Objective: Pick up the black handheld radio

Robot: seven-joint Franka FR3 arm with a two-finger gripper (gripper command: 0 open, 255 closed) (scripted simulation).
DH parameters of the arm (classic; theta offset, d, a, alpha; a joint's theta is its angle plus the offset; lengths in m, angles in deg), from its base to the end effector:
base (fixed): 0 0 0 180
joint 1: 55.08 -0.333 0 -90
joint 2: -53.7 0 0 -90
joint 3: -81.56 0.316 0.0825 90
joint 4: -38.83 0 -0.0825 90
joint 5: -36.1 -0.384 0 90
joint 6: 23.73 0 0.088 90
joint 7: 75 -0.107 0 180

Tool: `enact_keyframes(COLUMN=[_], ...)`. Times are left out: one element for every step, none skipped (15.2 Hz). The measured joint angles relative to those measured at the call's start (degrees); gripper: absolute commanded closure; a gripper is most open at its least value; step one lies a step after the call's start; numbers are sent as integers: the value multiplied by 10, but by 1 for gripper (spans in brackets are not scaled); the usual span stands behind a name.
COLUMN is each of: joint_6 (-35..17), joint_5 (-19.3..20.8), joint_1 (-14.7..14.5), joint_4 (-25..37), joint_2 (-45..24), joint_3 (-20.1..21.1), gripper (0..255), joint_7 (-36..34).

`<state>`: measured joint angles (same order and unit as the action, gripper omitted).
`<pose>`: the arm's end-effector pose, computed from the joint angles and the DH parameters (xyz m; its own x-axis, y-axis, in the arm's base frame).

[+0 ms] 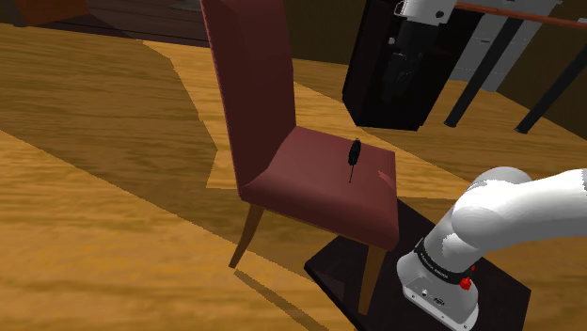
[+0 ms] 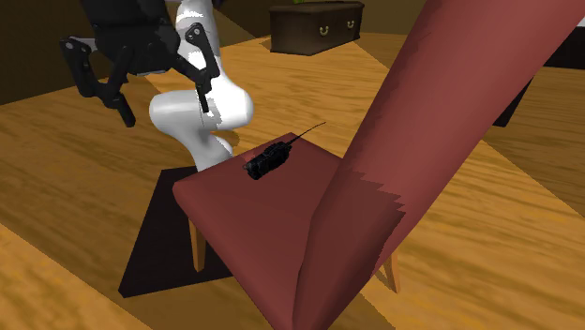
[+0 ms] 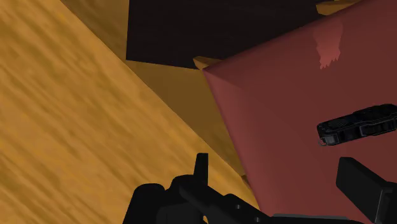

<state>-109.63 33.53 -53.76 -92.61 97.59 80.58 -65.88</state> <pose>0.3053 -0.0090 0.6074 0.9917 0.1268 -0.0194 0.1254 -0.9903 -0.0605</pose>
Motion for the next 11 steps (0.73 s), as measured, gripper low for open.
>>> enact_keyframes(joint_6=[0, 1, 0, -2, -4, -8, -12, -13, -12, -14, -17], joint_5=[0, -4, -13, -23, -36, -49, -62, -77, -92, -109, -126], joint_1=[0, 4, 10, 18, 25, 34, 42, 49, 58, 65, 72], joint_4=[0, -6, -23, -34, -50, -62, -74, -85, -88, -97, -105], joint_2=[0, 10, 29, 42, 59, 72, 85, 100, 109, 122, 133], joint_3=[0, 7, 22, 38, 58, 77, 96, 119, 141, 163, 188], gripper=[0, 0, 0, 0, 0, 0, 0, 0, 0, 0, 0], joint_7=[0, -17, -49, -86, -127, -169, -210, -254, -299, -343, -388])
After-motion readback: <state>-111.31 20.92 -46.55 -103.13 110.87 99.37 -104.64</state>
